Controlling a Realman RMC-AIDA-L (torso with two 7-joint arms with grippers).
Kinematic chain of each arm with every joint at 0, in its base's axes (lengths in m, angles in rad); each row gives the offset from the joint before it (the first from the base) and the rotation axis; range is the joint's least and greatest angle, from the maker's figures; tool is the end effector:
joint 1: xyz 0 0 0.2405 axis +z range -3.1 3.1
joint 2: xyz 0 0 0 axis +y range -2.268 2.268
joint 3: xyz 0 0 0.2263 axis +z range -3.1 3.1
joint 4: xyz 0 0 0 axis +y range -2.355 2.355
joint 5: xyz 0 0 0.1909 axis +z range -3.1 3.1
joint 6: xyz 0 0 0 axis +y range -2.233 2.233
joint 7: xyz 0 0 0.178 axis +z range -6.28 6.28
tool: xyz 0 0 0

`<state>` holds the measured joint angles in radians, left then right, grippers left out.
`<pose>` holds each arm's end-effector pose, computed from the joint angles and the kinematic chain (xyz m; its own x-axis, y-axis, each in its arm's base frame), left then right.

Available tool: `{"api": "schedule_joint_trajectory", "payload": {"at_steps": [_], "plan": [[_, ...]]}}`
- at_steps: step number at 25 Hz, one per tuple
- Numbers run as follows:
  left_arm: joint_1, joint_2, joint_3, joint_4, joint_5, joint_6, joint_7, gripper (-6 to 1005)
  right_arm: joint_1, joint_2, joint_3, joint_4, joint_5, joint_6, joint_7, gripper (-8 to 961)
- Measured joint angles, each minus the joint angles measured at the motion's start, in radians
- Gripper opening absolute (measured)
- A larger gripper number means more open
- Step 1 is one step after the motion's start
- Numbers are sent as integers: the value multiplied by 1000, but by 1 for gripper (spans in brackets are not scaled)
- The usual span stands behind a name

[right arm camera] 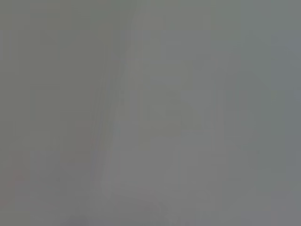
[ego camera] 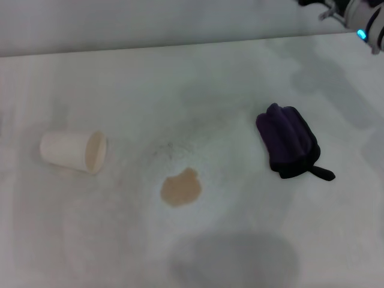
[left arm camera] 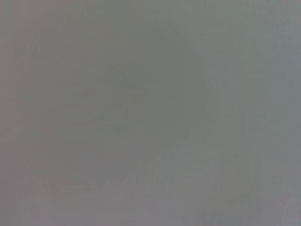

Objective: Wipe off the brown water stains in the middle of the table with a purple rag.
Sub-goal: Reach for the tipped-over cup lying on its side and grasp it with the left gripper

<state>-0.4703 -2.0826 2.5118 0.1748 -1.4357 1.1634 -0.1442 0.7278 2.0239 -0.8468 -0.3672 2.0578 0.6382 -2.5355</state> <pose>-0.3137 0.3507 0.0413 0.5752 -0.0853 0.8135 0.8151 0.1438 -0.5612 0.2381 0.4620 0.0487 0.8839 -0.0779 -0.4612 -0.4609 -0.3127 -0.8305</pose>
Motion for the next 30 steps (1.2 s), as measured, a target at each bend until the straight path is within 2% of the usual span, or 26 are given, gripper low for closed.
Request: {"api": "schedule_joint_trajectory", "payload": {"at_steps": [3, 7, 12, 22, 26, 30], "plan": [[25, -1, 18, 11, 23, 39, 2, 877, -27, 4, -45, 2, 40, 2, -13, 855], [55, 0, 30, 14, 104, 73, 4, 876, -72, 4, -46, 12, 146, 25, -12, 842], [91, -3, 30, 48, 131, 100, 5, 876, -142, 3, -38, 32, 281, 120, -15, 835], [103, -1, 30, 93, 159, 110, 0, 877, -181, -2, -36, 42, 306, 157, -19, 835], [88, 19, 24, 118, 240, 122, -75, 877, -188, -2, -38, 42, 307, 158, -12, 836], [43, 79, 24, 62, 379, 115, -333, 877, -190, -1, -41, 43, 307, 158, -11, 836]]}}
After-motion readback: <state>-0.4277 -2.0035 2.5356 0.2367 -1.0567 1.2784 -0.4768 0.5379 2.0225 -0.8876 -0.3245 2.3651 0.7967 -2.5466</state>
